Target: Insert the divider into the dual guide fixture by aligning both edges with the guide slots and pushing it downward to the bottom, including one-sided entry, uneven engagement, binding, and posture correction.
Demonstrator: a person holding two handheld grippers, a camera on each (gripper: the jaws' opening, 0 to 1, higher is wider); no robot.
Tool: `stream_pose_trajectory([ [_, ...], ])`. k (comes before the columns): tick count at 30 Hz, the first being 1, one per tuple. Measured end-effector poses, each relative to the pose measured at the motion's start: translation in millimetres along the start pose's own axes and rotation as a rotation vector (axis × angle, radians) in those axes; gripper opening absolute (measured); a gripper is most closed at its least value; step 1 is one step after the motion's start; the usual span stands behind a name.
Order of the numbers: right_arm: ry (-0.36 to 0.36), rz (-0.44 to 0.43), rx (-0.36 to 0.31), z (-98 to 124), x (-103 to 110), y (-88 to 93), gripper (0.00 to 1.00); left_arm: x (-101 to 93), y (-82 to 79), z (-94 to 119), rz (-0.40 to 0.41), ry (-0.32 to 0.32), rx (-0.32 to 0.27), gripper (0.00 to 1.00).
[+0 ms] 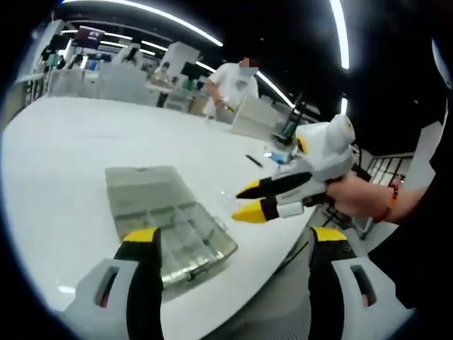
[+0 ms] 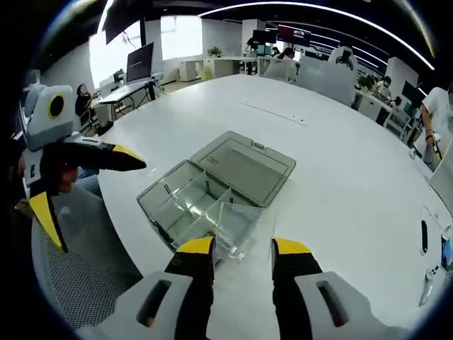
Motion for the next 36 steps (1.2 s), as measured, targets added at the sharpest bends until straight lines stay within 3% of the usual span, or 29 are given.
stream_pose_trajectory([
  [16, -0.027, 0.018, -0.063, 1.3, 14.1, -14.5, 0.27, 1.8, -4.9, 2.5, 0.048, -0.009, -0.060, 0.75],
  [21, -0.032, 0.028, -0.080, 2.5, 18.7, -17.6, 0.27, 1.2, -1.9, 0.0, 0.063, 0.002, -0.036, 0.69],
  [36, -0.048, 0.043, -0.109, 6.0, 22.1, -23.5, 0.27, -1.0, -10.3, -0.7, 0.088, 0.020, -0.074, 0.62],
])
Point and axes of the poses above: the point that each gripper's makers call its tool centre point, and the gripper's own axes: z roughly backward along the fingers, x roughly to its left, y roughly out of its underside, the point moved 8 cm from there along z, roughly backward along the fingers, and after that the axes turned 14 degrees about z, right-handed, at the moved point
